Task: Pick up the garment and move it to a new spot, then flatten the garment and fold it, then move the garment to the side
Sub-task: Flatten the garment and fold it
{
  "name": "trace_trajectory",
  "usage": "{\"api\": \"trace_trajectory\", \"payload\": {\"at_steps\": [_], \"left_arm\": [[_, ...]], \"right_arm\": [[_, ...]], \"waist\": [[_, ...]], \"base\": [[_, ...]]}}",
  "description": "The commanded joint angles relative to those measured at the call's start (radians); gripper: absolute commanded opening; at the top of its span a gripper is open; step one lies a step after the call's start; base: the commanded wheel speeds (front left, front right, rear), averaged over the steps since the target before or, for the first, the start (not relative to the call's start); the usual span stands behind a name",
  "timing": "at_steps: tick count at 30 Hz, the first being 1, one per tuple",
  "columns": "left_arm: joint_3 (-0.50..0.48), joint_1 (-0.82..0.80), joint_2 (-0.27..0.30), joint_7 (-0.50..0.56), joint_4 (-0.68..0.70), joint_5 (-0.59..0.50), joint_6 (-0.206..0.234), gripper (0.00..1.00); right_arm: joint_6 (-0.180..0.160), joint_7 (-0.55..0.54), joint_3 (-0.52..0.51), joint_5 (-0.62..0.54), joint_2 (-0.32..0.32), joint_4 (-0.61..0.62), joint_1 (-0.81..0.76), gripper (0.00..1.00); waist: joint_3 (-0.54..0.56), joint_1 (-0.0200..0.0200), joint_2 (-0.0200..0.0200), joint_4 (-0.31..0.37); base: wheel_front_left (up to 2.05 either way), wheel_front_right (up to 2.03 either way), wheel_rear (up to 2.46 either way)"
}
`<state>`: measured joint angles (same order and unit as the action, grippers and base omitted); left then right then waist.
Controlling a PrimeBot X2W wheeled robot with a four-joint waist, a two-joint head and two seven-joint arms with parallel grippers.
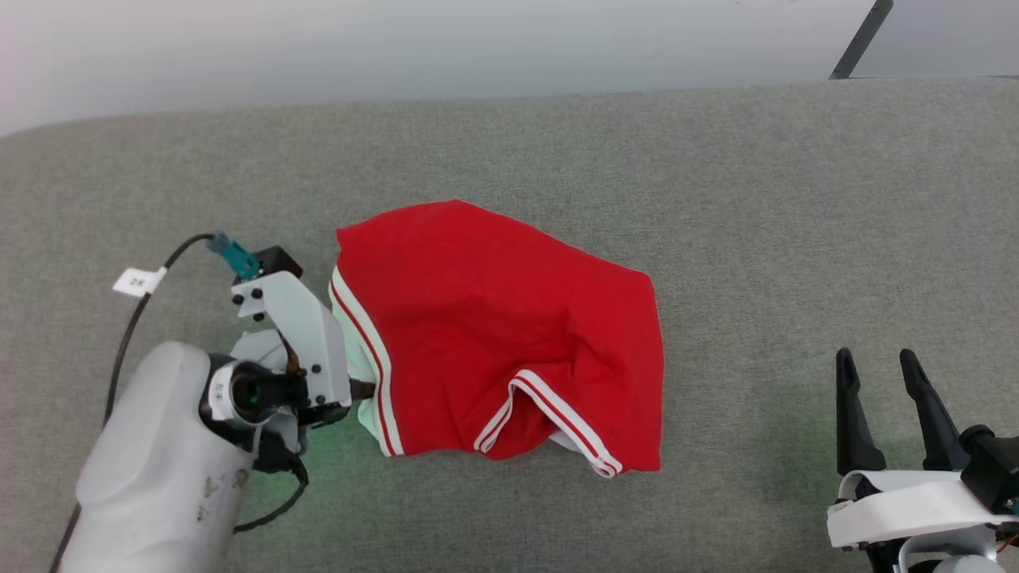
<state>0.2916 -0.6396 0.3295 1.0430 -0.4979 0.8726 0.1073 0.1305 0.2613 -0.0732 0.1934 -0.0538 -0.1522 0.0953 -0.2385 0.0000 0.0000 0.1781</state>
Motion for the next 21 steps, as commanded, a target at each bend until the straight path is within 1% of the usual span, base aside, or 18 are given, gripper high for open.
{"api": "trace_trajectory", "payload": {"at_steps": [1,5,12,18,21], "left_arm": [[0.010,0.011,-0.007,0.005,-0.009,0.007,-0.004,0.00],[0.021,-0.012,0.002,0.008,0.001,-0.006,-0.019,0.00],[0.062,-0.076,0.024,0.052,0.061,-0.044,-0.026,0.00],[0.104,-0.151,0.013,0.111,0.147,-0.062,-0.030,0.00],[0.131,-0.180,-0.013,0.141,0.189,-0.060,-0.037,0.00]], "right_arm": [[0.000,0.005,-0.003,0.001,0.002,0.004,0.008,1.00],[0.000,0.005,-0.006,0.000,0.002,0.005,0.006,1.00],[0.000,0.005,-0.002,0.003,0.003,0.004,0.005,1.00],[0.000,0.005,0.002,0.009,0.003,-0.004,0.011,1.00],[0.000,0.005,0.004,0.015,0.004,-0.008,0.015,1.00]], "waist": [[0.000,0.0000,0.0000,-0.001],[0.002,0.0000,0.0000,-0.004],[0.007,0.0000,0.0000,-0.005],[0.008,0.0000,0.0000,0.004],[0.008,0.0000,0.0000,0.015]], "base": [[0.00,0.00,0.00],[0.00,0.00,0.00],[0.00,0.00,0.00],[0.00,0.00,0.00],[0.00,0.00,0.00]]}}
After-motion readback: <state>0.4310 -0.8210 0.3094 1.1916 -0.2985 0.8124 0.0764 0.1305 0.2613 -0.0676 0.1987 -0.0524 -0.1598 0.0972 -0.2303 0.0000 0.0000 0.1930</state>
